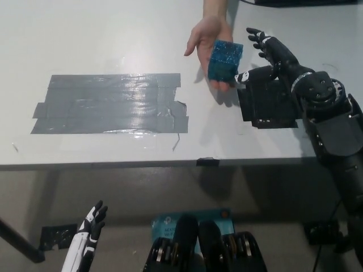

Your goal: A person hands a rubik's cube to the robot and rhe robot picks it up with its right hand and places it on the black spot on the desk infron tof it

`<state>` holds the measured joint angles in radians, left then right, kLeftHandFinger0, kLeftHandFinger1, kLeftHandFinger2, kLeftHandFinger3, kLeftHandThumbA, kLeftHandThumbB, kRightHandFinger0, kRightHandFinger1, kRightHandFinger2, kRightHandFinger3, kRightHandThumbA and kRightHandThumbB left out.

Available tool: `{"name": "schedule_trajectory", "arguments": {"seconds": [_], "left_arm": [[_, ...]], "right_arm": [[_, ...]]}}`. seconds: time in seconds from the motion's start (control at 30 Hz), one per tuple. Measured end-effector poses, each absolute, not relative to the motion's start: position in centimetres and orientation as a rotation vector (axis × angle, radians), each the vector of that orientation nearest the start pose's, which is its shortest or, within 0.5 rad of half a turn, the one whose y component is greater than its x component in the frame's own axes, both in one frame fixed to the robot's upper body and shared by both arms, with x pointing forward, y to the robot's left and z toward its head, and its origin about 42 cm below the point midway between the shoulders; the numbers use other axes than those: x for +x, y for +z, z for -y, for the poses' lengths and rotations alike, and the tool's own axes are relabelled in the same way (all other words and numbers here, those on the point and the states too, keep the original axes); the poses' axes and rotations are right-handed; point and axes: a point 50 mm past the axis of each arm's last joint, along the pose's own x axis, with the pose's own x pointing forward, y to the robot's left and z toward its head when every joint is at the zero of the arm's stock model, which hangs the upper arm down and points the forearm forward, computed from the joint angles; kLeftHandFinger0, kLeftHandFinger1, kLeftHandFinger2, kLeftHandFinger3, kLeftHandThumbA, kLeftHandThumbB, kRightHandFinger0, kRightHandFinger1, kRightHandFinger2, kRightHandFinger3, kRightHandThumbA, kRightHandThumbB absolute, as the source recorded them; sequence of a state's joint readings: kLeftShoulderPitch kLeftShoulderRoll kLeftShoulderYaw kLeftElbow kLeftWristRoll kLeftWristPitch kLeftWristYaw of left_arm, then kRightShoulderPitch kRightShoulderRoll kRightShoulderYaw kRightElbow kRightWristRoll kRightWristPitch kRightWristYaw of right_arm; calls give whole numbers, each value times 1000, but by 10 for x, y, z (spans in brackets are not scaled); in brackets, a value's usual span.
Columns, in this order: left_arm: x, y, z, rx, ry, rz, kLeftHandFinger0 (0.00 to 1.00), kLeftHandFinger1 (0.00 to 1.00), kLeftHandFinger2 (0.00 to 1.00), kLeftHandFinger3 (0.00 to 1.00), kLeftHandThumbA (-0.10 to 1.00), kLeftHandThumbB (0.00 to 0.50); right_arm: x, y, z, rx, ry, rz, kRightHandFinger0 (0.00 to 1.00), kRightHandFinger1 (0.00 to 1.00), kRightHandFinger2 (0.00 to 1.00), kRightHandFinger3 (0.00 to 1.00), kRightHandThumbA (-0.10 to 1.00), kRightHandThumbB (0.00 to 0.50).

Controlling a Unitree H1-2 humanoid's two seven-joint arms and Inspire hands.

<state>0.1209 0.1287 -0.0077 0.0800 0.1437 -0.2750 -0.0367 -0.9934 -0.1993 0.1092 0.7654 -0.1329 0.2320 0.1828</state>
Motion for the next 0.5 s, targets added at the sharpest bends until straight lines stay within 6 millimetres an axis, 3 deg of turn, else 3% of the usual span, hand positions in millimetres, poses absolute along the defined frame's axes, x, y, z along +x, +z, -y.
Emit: {"name": "schedule_trajectory", "arguments": {"seconds": [0.27,0.5], "left_arm": [[241,66,-254,272,-75,77,1000,1000,1000,1000,983,143],[242,67,-253,279,-83,74,1000,1000,1000,1000,920,121]], "right_arm": [[557,310,177,-452,301,5,1000,1000,1000,1000,1000,500],[556,311,172,-469,331,11,1000,1000,1000,1000,981,500]]}}
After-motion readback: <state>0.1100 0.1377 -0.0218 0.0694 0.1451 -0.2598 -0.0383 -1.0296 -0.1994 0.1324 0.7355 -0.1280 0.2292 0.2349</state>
